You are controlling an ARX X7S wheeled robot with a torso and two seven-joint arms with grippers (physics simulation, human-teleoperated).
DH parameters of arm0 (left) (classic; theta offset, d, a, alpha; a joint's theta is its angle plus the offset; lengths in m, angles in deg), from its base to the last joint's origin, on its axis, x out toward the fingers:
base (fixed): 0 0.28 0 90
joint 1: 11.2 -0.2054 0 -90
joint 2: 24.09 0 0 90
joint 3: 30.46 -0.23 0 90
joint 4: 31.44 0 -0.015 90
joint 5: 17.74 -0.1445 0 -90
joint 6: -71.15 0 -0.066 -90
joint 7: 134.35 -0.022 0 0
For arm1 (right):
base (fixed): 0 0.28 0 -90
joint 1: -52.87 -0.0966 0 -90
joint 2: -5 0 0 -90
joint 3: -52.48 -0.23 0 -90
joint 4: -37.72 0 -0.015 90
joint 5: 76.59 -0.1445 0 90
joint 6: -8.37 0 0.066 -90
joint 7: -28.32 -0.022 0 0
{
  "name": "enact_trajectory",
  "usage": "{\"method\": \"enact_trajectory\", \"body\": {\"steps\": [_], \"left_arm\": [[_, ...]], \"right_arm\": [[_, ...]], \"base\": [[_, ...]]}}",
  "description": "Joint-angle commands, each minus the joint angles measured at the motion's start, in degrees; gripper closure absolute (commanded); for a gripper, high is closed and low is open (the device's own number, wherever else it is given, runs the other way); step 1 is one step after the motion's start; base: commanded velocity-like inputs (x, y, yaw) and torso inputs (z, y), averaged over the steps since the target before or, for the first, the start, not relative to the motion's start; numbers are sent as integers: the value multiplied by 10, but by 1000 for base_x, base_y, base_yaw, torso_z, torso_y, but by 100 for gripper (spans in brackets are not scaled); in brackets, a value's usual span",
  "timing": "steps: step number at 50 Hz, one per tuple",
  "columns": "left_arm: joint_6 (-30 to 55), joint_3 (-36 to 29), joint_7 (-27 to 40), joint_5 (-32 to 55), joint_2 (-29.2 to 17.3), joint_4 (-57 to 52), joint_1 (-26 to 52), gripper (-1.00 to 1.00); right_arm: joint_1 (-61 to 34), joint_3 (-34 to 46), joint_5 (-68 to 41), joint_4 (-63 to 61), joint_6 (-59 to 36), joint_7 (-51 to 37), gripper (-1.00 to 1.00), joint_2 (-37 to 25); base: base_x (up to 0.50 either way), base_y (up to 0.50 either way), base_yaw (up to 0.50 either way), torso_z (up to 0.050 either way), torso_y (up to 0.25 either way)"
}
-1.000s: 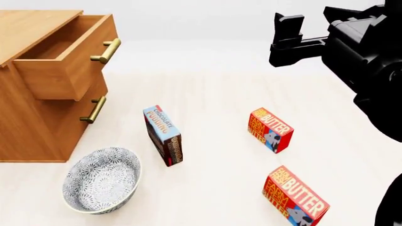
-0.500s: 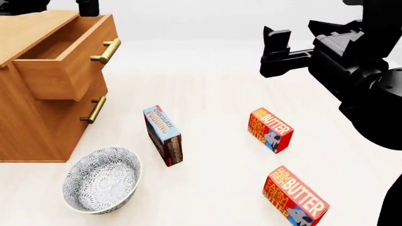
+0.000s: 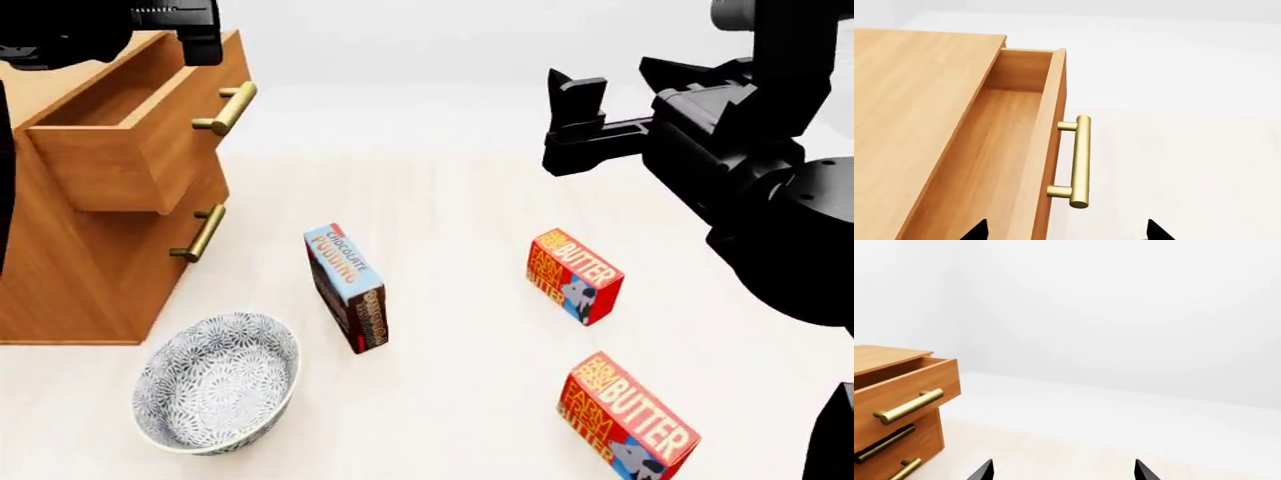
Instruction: Put the butter at the front in the top drawer of the cabinet and close it.
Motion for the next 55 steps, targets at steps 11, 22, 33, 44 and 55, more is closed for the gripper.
{"method": "enact_trajectory", "body": {"steps": [11, 22, 33, 44, 55], "left_arm": [[-15, 20, 28, -33, 5, 1, 3, -100], [-16, -3, 39, -41, 5, 1, -26, -100], [4, -41, 15, -42, 10, 1, -63, -100], [18, -79, -54, -35, 26, 1, -101, -100], [-4, -86, -142, -26, 52, 1, -122, -100]], "right_arm": [[12, 1, 0, 1, 18, 8, -100, -5], [16, 1, -5, -2, 19, 3, -100, -8], [22, -1, -13, -4, 19, -6, -100, -8], [33, 1, -11, -3, 26, -5, -100, -11], [42, -4, -16, -6, 31, -9, -100, -16]], "base": [[0, 0, 0, 0, 0], [0, 0, 0, 0, 0], [0, 0, 0, 0, 0], [0, 0, 0, 0, 0], [0, 0, 0, 0, 0]]}}
